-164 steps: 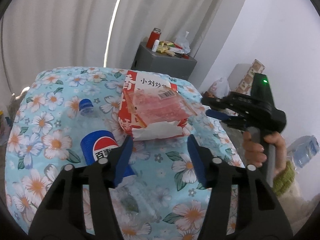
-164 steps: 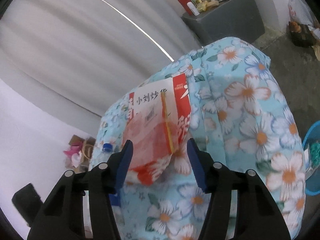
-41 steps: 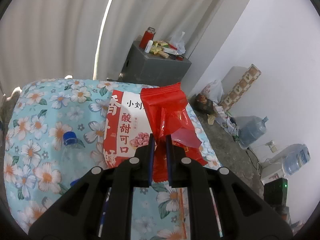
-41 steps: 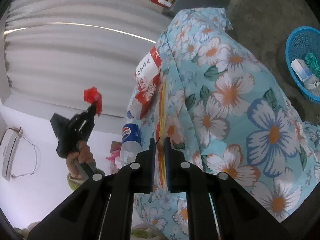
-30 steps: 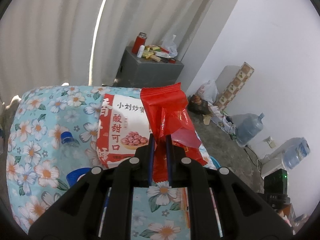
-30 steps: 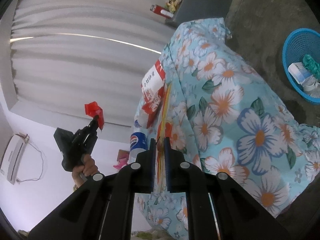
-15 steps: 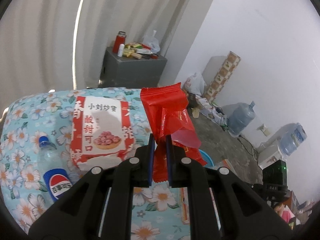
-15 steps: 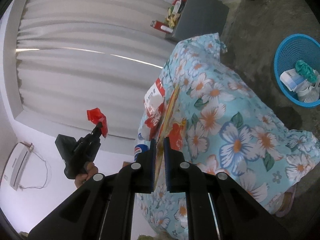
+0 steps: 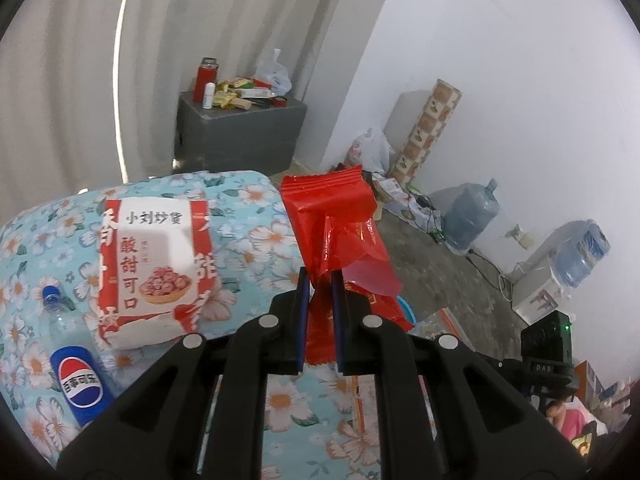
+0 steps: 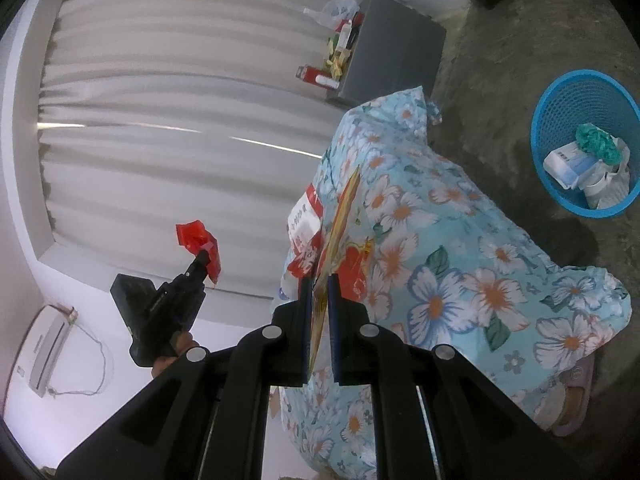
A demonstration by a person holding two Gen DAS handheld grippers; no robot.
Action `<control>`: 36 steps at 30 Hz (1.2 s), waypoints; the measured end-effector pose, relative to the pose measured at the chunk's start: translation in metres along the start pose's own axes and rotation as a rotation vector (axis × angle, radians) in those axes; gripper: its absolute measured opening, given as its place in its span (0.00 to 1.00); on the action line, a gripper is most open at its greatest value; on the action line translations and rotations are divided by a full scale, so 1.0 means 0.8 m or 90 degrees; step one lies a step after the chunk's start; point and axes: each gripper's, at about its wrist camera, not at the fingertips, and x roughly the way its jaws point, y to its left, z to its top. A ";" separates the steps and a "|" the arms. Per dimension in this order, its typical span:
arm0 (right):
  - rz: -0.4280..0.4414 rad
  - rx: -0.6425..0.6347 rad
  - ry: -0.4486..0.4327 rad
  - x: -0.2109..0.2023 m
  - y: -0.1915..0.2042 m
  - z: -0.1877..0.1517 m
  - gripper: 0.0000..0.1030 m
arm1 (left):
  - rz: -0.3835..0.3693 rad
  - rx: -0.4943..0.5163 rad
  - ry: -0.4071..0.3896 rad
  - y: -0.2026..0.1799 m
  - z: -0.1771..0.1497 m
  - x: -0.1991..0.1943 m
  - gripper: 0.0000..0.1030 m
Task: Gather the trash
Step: 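Carry clear bag and red wrapper over the blue wastebasket and open both tools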
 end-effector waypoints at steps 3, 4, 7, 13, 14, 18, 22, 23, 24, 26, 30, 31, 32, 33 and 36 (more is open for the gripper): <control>0.004 0.005 -0.010 -0.011 -0.006 0.003 0.08 | -0.005 0.011 0.009 -0.015 0.001 0.011 0.08; 0.004 0.007 -0.014 -0.014 -0.008 0.004 0.08 | -0.008 0.015 0.013 -0.021 0.001 0.015 0.08; 0.007 0.016 -0.026 -0.025 -0.016 0.007 0.08 | -0.016 0.029 0.025 -0.039 0.001 0.029 0.08; -0.011 0.020 -0.062 -0.047 -0.029 0.018 0.08 | -0.040 0.056 0.065 -0.079 0.003 0.074 0.08; -0.018 0.020 -0.071 -0.053 -0.031 0.021 0.08 | -0.043 0.061 0.072 -0.086 0.003 0.083 0.08; -0.088 0.015 -0.137 -0.095 -0.042 0.041 0.08 | -0.063 0.099 0.115 -0.128 0.000 0.136 0.08; -0.251 0.001 -0.219 -0.139 -0.058 0.061 0.08 | -0.080 0.139 0.172 -0.173 -0.009 0.207 0.08; -0.277 0.003 -0.229 -0.144 -0.063 0.064 0.08 | -0.081 0.148 0.188 -0.184 -0.014 0.227 0.08; -0.304 0.006 -0.238 -0.147 -0.070 0.069 0.08 | -0.077 0.157 0.204 -0.192 -0.018 0.246 0.09; -0.342 0.014 -0.243 -0.146 -0.088 0.078 0.08 | -0.066 0.181 0.246 -0.208 -0.034 0.293 0.09; -0.392 0.026 -0.238 -0.127 -0.128 0.099 0.08 | -0.032 0.218 0.320 -0.226 -0.064 0.380 0.09; -0.401 0.027 -0.233 -0.121 -0.139 0.105 0.08 | -0.026 0.221 0.335 -0.227 -0.069 0.399 0.09; -0.405 0.025 -0.229 -0.115 -0.146 0.110 0.08 | -0.018 0.222 0.350 -0.228 -0.076 0.422 0.09; -0.408 0.024 -0.226 -0.107 -0.157 0.118 0.08 | -0.014 0.221 0.358 -0.230 -0.079 0.437 0.09; -0.433 0.039 -0.208 -0.083 -0.196 0.131 0.12 | -0.006 0.213 0.396 -0.235 -0.093 0.486 0.29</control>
